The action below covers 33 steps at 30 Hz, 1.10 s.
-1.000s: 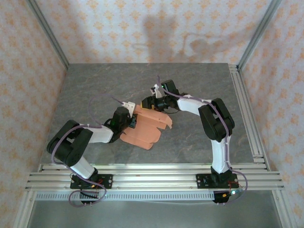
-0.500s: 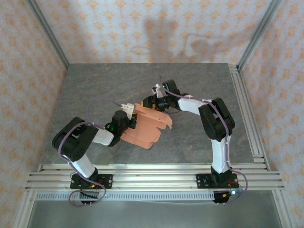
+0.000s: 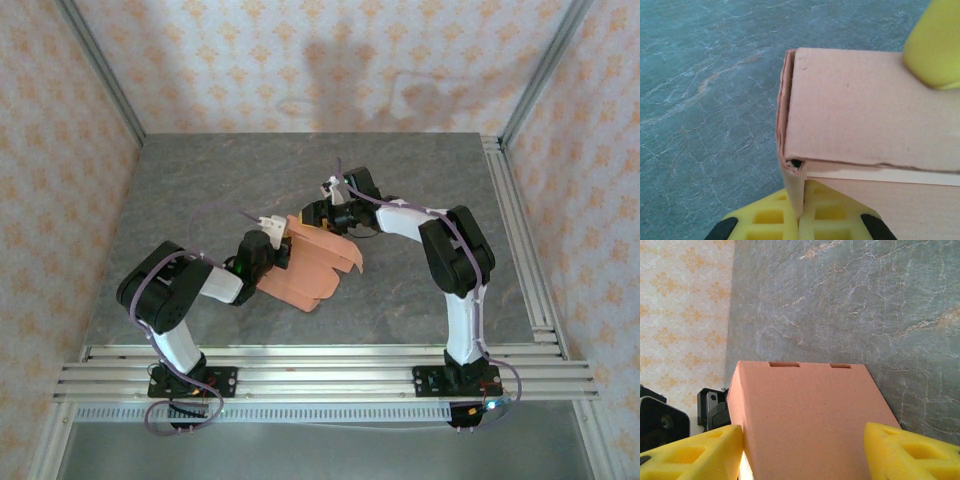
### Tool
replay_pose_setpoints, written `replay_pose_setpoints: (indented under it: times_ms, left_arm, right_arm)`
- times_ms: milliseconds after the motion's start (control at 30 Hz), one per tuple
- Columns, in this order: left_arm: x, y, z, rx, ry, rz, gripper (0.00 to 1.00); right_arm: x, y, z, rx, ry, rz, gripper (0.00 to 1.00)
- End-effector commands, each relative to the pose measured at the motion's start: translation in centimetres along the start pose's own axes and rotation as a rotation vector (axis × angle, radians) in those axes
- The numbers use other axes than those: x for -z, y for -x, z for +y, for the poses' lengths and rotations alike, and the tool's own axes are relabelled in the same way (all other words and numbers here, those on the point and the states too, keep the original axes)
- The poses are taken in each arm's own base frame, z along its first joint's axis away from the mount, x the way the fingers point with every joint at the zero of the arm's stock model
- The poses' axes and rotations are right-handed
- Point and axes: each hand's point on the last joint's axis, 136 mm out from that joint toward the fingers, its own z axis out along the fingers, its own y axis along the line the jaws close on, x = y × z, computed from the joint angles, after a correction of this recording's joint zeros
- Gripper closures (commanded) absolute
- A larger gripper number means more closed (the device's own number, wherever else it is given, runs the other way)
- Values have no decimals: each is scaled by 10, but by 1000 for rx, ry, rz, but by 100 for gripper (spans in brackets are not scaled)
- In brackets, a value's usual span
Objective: Fold the paper box
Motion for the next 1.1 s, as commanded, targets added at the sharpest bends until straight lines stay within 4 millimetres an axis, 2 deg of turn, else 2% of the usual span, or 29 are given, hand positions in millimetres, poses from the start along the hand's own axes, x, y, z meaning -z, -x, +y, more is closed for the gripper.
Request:
replay_pose_setpoints:
  times_ms: [0, 100, 300, 367, 500, 600, 733, 900, 1067]
  left_arm:
    - [0, 13, -16, -22, -73, -10, 100]
    - [5, 17, -16, -29, -74, 0, 100]
    - [9, 20, -24, -25, -138, 29, 100]
    - [8, 23, -27, -14, -168, 29, 100]
    - [12, 36, -39, 8, -254, 14, 100]
    - [17, 51, -54, 13, -344, 16, 100]
    - [19, 69, -66, 32, -412, 1, 100]
    - [17, 83, -67, 81, -420, -27, 100]
    - [11, 94, -63, 133, -395, -51, 100]
  right_arm:
    - [1, -6, -2, -13, -16, 7, 36]
    - [18, 6, -3, 12, -89, -71, 35]
    - [74, 33, -3, 21, -138, -247, 25]
    - [90, 37, -10, 12, -160, -280, 24]
    - [110, 39, -27, -24, -190, -314, 27]
    - [107, 30, -33, -23, -197, -267, 31]
    - [95, 16, -26, 15, -128, -202, 35]
    - [80, 2, -16, 48, -74, -150, 47]
    - [64, -7, 2, 67, -12, -122, 48]
